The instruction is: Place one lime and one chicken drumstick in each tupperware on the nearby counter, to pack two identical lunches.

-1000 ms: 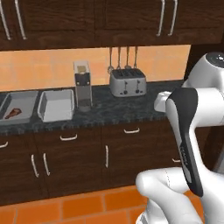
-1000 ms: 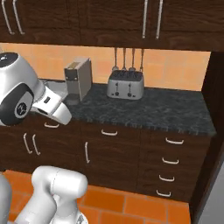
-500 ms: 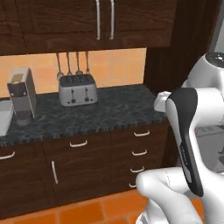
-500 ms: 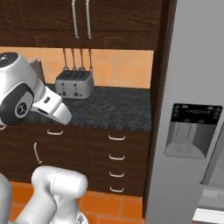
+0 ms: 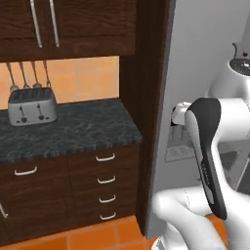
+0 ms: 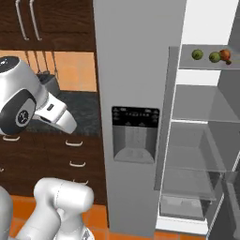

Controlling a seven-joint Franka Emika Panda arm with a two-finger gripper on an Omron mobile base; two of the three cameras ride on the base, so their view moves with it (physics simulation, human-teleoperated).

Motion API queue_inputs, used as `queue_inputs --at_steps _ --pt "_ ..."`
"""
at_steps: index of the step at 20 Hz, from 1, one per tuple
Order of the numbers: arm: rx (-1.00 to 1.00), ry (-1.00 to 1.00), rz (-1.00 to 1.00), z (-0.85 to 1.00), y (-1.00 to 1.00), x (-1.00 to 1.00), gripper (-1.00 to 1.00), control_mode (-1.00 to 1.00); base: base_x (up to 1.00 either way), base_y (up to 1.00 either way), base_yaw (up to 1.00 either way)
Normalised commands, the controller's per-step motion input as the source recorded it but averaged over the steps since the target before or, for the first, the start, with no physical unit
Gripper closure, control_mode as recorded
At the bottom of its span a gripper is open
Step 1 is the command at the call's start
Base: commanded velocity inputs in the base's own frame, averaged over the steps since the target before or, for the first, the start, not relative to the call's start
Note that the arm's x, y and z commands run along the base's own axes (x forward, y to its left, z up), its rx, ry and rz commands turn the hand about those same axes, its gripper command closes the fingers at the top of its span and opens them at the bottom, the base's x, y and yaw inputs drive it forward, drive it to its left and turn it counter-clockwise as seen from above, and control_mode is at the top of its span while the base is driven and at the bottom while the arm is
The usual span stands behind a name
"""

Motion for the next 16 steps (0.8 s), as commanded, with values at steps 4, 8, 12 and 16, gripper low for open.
queue_inputs --at_steps 4,8,12,16 --pt "0.00 0.00 0.00 0.00 0.00 0.00 -1.00 1.00 0.11 -1.00 0.04" --pt "0.00 0.00 0.00 0.00 0.00 0.00 -1.00 1.00 0.33 -1.00 0.13" --pt "0.00 0.00 0.00 0.00 0.00 0.00 -1.00 1.00 0.43 -1.00 0.15" --pt "0.00 0.00 0.00 0.00 0.00 0.00 -1.00 1.00 0.47 -0.87 0.19"
